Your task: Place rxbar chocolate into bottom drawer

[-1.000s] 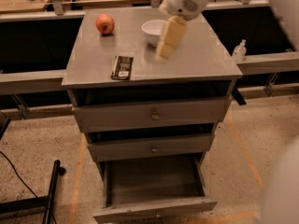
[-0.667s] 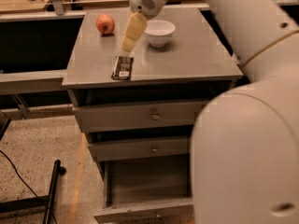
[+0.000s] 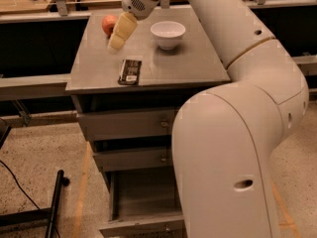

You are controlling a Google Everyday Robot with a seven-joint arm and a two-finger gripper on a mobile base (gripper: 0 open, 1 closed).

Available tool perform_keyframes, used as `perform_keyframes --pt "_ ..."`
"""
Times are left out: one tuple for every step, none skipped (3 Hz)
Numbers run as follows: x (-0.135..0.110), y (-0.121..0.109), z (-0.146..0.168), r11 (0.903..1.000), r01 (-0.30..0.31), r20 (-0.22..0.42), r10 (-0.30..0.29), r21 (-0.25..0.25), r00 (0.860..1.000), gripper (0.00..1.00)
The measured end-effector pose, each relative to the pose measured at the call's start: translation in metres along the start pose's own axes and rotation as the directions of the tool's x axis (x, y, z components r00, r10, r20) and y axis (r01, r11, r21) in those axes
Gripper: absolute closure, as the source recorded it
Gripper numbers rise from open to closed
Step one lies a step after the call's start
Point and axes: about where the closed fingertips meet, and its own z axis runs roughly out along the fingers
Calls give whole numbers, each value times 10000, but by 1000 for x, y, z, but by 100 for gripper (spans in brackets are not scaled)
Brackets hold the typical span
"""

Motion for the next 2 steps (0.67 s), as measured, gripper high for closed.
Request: perform_keyframes --pt "35 -2 28 9964 588 -113 -596 -608 9982 0" --pt "54 -2 49 9843 1430 -214 -1460 -1032 9891 0"
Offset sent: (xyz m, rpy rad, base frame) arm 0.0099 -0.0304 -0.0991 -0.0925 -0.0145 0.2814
